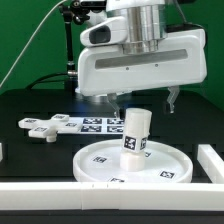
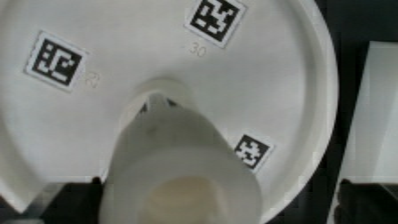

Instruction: Assemble round table

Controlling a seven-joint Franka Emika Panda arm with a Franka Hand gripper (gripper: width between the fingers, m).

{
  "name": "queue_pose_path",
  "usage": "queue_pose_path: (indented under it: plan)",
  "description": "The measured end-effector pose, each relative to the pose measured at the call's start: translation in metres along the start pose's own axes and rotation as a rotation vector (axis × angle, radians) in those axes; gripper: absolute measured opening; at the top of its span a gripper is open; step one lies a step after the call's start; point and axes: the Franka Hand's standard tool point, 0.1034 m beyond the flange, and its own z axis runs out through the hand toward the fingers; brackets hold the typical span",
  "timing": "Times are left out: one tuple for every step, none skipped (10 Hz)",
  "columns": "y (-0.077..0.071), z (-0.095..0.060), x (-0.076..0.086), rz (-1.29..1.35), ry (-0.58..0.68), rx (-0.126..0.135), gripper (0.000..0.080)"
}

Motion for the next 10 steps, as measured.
queue_pose_path:
  plan:
    - [-0.0002,0.0005,-0.0004,-0.051,0.000,-0.012,0.0649]
    - [-0.0002,-0.0003,0.0009,-0.104,0.000,-0.026,0.0649]
    - [-0.0003,-0.0004,0.0011,-0.113,0.001,-0.028,0.0649]
    - [-0.0004,-0.0003,0.0011,-0.110,0.001,-0.026,0.0649]
    - [-0.0004,-0.0003,0.0011,-0.110,0.001,-0.026,0.0649]
    - [-0.0004,-0.0003,0.0011,-0.110,0.001,-0.026,0.0649]
    - [-0.0005,-0.0002,0.0009,-0.114,0.001,-0.027,0.0649]
    - [-0.0021,0.0022,-0.0012,-0.213,0.008,-0.048,0.0649]
    - [-0.0021,0.0043,-0.0045,-0.279,0.002,-0.056,0.0649]
    - [-0.0002,0.0046,-0.0054,-0.316,-0.003,-0.056,0.0649]
